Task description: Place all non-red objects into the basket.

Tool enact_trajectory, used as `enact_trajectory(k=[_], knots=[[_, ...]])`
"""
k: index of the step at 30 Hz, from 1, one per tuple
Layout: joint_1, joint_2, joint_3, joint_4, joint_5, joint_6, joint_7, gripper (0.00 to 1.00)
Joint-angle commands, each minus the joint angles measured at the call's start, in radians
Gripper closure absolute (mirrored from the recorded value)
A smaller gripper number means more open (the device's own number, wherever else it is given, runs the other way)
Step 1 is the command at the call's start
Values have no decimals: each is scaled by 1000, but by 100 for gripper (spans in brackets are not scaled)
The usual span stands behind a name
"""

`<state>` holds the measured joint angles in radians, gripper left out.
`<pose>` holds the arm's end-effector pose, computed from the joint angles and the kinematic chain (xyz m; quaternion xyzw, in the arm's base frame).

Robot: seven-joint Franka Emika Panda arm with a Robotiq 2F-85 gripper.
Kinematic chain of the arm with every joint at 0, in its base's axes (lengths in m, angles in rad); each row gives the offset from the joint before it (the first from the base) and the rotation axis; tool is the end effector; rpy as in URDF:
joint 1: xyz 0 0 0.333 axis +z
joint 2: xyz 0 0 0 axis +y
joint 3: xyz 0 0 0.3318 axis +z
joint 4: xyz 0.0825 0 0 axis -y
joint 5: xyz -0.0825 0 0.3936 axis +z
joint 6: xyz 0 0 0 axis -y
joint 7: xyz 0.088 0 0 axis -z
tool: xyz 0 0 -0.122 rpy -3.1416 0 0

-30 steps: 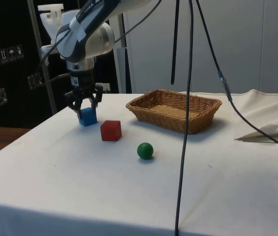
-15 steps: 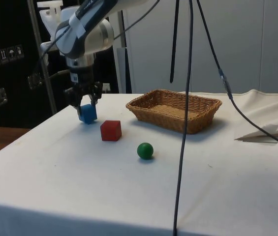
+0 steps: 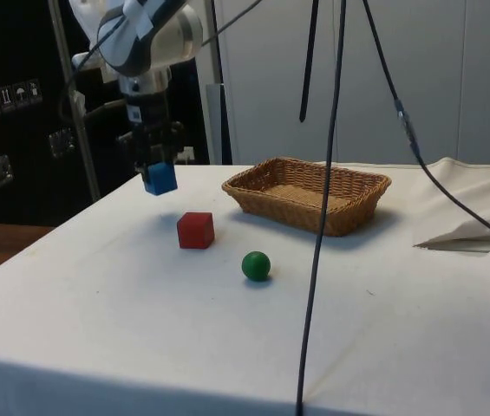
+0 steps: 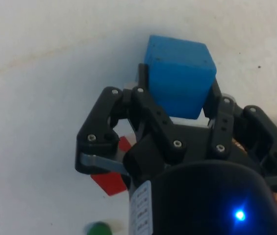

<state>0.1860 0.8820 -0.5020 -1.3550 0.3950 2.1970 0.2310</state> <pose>0.7510 -0.1353 0.2295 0.9546 -0.2945 0.0346 0.0265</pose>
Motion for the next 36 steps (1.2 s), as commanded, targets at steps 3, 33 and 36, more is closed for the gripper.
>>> enact_trajectory(k=[3, 33, 36], knots=[[14, -36, -12, -32, -18, -5, 2, 98], [37, -199, -54, -113, -115, -112, -6, 98], [40, -222, -54, -139, -123, -110, -7, 98]])
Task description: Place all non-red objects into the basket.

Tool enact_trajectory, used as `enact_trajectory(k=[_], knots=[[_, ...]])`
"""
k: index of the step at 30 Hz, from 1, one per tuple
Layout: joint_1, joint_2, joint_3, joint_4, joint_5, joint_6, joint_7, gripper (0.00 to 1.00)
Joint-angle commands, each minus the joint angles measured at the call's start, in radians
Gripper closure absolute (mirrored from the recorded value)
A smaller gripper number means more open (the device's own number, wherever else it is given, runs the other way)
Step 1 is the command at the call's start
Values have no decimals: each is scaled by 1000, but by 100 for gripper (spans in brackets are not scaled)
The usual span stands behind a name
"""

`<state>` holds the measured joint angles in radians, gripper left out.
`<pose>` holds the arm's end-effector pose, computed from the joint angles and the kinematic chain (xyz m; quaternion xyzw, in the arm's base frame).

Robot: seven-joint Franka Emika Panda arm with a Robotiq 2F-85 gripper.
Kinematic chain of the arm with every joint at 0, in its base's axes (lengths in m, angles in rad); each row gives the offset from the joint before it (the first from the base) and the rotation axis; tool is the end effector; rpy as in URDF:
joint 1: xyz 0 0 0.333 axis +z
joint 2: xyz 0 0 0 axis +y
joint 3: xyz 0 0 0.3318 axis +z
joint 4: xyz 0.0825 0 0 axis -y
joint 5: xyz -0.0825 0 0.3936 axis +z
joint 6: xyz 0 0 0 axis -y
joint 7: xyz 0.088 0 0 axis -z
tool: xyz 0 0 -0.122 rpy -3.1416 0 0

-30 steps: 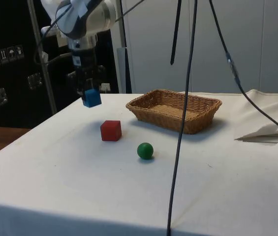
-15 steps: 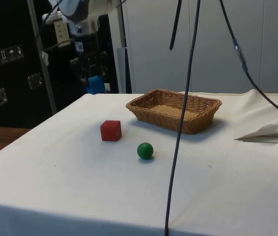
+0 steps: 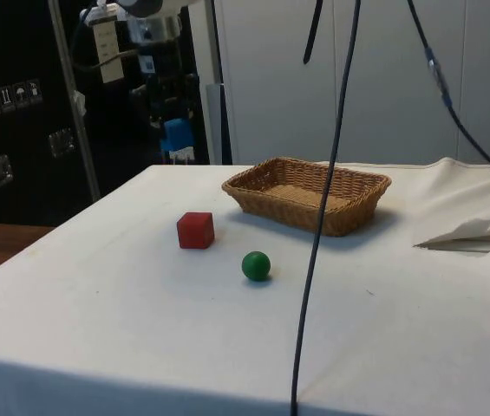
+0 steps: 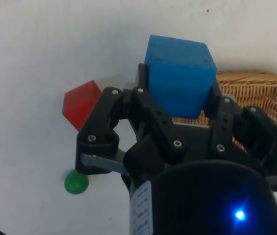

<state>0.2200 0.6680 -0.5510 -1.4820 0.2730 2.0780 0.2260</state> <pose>0.7119 -0.1521 0.3201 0.9565 -0.2880 0.0128 0.0454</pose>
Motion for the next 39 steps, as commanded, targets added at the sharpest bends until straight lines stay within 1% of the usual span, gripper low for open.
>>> enact_trajectory(k=[1, 3, 4, 5, 13, 14, 15, 17, 22, 23, 24, 31, 32, 33, 39], knots=[[8, -24, -5, -31, -8, 12, -3, 98], [11, -37, -6, -48, -13, 14, -3, 98], [3, -21, 0, -24, -7, 1, -1, 98], [12, -44, -6, -57, -15, 15, -4, 98], [20, -96, -6, -127, -33, 25, -4, 98], [11, -78, 0, -100, -26, 3, -2, 98], [21, -101, -6, -135, -34, 26, -4, 98], [25, -118, -7, -159, -38, 30, -4, 98], [29, -143, -8, -194, -43, 36, -5, 98], [19, -119, 0, -159, -34, 10, -2, 98], [30, -152, -8, -208, -45, 40, -6, 98], [33, -187, -8, -255, -49, 59, -9, 98], [22, -158, 0, -215, -40, 32, -6, 98], [33, -197, -8, -268, -50, 66, -10, 98], [35, -234, -7, -317, -51, 95, -15, 98]])
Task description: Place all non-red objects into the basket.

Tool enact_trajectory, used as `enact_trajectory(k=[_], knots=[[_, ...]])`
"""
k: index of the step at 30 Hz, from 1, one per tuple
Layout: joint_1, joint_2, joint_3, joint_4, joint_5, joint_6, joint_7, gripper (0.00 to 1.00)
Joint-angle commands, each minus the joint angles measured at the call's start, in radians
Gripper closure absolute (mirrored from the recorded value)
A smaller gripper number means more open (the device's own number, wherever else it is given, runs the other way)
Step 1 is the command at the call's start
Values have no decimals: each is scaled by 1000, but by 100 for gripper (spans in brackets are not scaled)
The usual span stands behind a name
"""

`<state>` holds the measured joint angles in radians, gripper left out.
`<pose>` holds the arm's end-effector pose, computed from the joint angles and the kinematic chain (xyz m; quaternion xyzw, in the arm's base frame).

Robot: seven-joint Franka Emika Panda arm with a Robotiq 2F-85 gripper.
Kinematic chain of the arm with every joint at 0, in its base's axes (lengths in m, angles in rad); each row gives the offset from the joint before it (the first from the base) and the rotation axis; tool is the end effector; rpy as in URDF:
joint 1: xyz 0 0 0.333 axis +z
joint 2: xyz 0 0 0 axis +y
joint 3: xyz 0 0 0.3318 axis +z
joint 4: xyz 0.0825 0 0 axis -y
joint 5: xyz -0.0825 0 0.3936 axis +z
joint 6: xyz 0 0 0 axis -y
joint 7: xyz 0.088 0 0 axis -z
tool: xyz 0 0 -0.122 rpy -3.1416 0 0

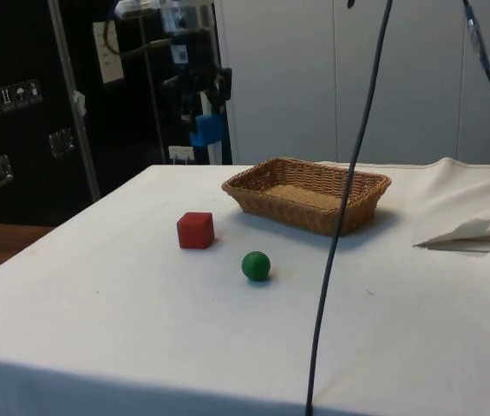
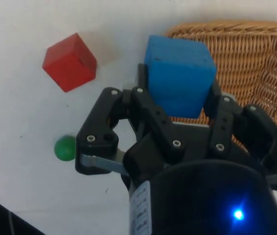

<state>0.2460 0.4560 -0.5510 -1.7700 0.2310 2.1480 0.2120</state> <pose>0.6440 -0.1576 0.3298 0.9553 -0.2950 -0.0019 0.0199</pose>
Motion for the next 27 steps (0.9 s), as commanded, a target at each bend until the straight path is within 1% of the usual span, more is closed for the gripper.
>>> enact_trajectory(k=[1, 2, 3, 4, 8, 12, 13, 14, 20, 21, 22, 23, 27], knots=[[9, -27, -6, -36, -9, 29, -2, 98], [9, -33, -6, -45, -9, 35, -3, 98], [1, -13, 0, -18, 0, 12, -2, 98], [10, -39, -6, -53, -10, 40, -4, 98], [10, -64, -6, -86, -10, 62, -8, 98], [15, -83, -1, -117, -12, 85, -3, 98], [6, -80, 4, -111, -4, 72, -11, 98], [15, -86, 1, -121, -13, 89, -2, 98], [16, -100, 2, -141, -18, 100, -2, 98], [11, -87, 7, -124, -9, 82, -6, 98], [16, -104, 1, -147, -18, 103, -5, 98], [17, -108, 0, -153, -19, 106, -9, 98], [16, -129, -3, -184, -21, 124, -26, 98]])
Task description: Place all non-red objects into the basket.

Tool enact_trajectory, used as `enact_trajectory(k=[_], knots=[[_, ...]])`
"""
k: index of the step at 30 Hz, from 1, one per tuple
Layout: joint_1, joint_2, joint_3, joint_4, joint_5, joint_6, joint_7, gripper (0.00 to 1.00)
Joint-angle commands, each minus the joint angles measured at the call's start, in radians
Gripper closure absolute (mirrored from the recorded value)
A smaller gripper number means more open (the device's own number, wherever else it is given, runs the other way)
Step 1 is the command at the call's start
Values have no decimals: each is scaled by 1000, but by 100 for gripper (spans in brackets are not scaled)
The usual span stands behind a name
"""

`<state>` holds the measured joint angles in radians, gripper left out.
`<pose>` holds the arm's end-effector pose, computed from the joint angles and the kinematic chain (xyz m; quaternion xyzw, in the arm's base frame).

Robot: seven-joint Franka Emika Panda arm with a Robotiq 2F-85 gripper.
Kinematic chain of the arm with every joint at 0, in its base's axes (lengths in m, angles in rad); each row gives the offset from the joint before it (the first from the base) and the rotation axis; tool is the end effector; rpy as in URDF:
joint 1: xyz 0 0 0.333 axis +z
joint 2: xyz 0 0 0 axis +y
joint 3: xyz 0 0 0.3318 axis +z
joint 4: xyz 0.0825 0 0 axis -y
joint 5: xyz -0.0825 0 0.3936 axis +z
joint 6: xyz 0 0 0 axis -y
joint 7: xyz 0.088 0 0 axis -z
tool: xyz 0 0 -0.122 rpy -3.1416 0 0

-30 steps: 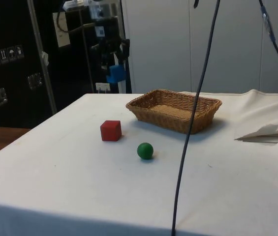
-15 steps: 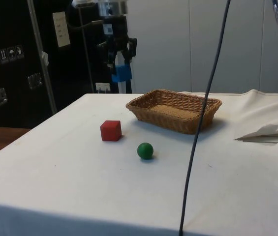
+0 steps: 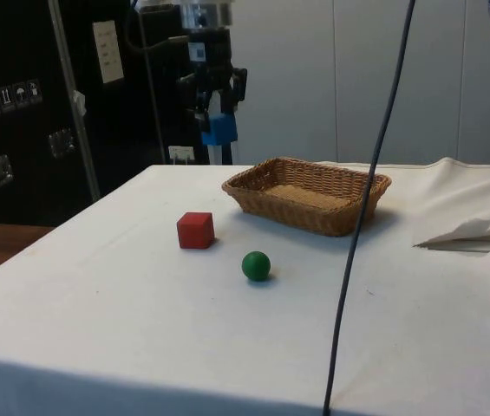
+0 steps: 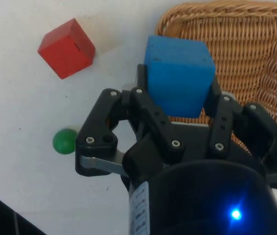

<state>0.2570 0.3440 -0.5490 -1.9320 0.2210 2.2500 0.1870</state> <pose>0.6091 -0.1570 0.3300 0.9571 -0.2892 0.0166 0.0023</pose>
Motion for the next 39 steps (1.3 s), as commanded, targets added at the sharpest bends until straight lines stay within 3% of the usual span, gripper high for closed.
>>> enact_trajectory(k=[1, 3, 6, 14, 19, 22, 23, 30, 31, 32, 39], knots=[[4, -21, -5, -29, -11, 27, -5, 98], [-1, -11, 0, -17, -2, 12, -7, 98], [2, -45, -6, -65, -14, 55, -23, 98], [-2, -58, -9, -99, -13, 87, -55, 98], [4, -72, -23, -133, -38, 130, -77, 98], [2, -76, -24, -150, -65, 146, -79, 98], [-2, -71, -18, -138, -49, 129, -82, 98], [1, -79, -29, -177, -104, 171, -85, 98], [-2, -73, -24, -165, -92, 153, -86, 98], [-1, -80, -31, -189, -109, 184, -91, 98], [-4, -85, -37, -239, -104, 244, -122, 98]])
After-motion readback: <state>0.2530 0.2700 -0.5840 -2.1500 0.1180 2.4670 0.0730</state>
